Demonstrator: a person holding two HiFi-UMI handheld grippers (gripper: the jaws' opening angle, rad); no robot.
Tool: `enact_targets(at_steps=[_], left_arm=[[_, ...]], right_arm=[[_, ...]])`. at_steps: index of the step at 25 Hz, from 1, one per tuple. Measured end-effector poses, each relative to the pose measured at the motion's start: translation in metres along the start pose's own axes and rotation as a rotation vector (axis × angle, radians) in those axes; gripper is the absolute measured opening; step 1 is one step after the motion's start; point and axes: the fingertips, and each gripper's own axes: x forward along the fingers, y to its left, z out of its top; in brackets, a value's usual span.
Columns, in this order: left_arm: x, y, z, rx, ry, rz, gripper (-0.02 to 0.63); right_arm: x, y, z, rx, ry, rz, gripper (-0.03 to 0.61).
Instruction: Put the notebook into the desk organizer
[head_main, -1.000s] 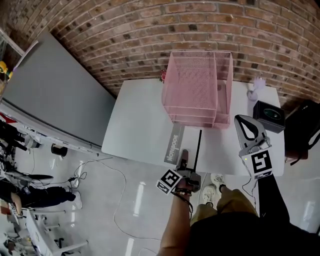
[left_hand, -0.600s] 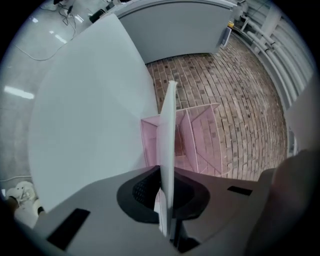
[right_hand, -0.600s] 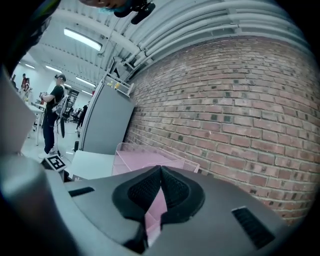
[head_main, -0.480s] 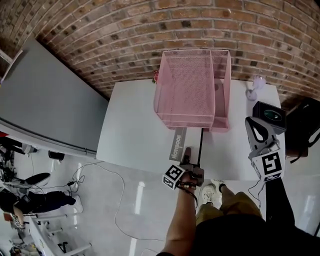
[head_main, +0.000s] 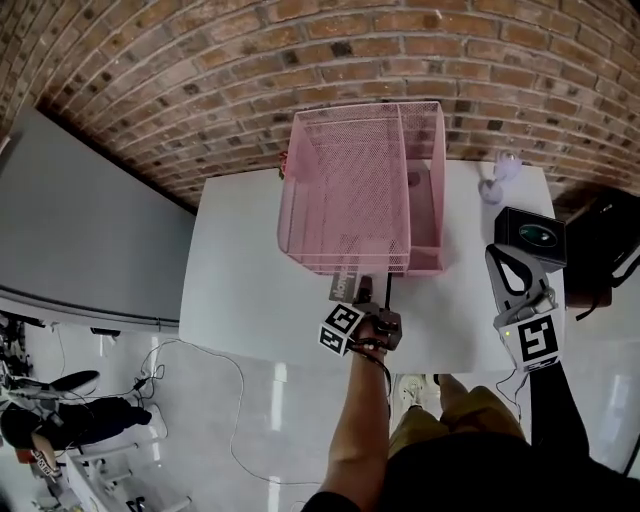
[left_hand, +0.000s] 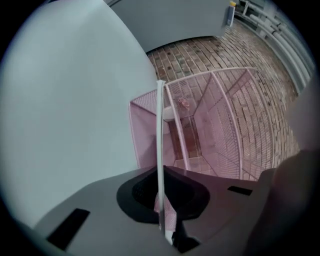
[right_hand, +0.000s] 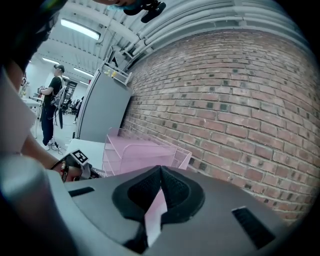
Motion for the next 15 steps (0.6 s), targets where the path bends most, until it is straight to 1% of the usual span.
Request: enact_targets(at_steps=[3,5,7,8,9,12,15], left_arm=[[0.017,-0.002,0.004,0.016,0.001,0.044,0.021],[0.023,0.001,0.004,0.046,0.006,0.090,0.021],[0.025,0.004,0.003,0.136,0.027,0.144,0.025],[0.025,0.005,0.001,0.195,0.043,0.176,0.042],[0.023,0.006,0.000,0.251,0.058,0.208,0.071],[0.016,0.010,-0.003,0.390,0.092,0.287,0.210],[0.009,0.011,-0.005,0.546,0.137,0.348,0.300]], right_arm=[[0.002,-0.006,-0.007,0.004,0.016,-0.004,0.021],[0.004,-0.010,-0.011,0.007,0.026,-0.005,0.021],[0.006,-0.012,-0.015,0.006,0.031,-0.005,0.021],[0.008,-0.013,-0.017,0.007,0.031,-0.005,0.021],[0.009,-0.014,-0.018,0.008,0.030,-0.004,0.021],[0.011,-0.014,-0.020,0.013,0.030,0.001,0.021],[0.013,-0.010,-0.020,0.019,0.024,0.010,0.021]])
